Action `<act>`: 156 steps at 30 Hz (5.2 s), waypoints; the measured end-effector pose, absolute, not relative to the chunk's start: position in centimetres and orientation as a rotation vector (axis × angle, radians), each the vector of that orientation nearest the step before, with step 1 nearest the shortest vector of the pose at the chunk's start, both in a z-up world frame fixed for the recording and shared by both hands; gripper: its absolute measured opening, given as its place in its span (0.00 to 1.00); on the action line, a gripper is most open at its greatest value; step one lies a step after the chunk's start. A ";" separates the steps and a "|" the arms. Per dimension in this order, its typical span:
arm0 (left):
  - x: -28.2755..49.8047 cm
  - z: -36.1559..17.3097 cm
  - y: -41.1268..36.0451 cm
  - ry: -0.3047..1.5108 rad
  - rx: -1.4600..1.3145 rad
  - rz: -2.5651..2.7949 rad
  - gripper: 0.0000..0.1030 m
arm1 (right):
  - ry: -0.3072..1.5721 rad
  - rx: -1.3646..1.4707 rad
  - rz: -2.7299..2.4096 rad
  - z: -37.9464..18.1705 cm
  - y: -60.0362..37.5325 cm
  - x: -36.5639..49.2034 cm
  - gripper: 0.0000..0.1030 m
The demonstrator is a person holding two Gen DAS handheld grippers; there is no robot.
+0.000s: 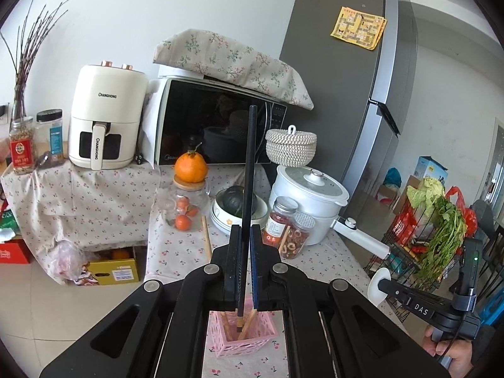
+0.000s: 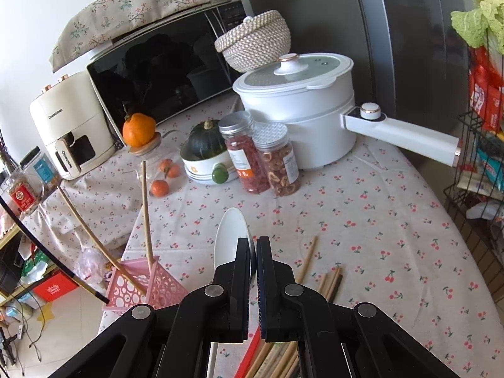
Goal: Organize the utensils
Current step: 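Drop the black chopstick into the basket with the left gripper while the right gripper lifts the white spoon, then lower the white spoon into the pink basket and open the right gripper, then lower the left gripper onto the red spoon and close it, then lift the red spoon upright with the left gripper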
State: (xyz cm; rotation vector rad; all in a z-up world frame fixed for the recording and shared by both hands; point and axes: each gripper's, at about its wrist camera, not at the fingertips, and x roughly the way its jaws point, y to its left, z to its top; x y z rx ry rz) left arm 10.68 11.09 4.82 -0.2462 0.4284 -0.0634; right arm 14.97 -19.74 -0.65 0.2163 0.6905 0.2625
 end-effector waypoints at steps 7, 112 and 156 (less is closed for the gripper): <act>14.2 1.2 10.7 0.582 -0.258 -0.066 0.04 | 0.666 0.203 0.255 -1.0 -18.7 15.0 0.03; 22.3 -15.7 -8.6 1.244 0.003 -0.149 0.32 | 1.154 0.155 0.014 -9.1 -30.7 19.0 0.86; 8.8 -4.4 2.6 0.914 -0.078 -0.360 0.08 | 1.330 0.072 0.031 -15.3 -23.8 21.1 0.86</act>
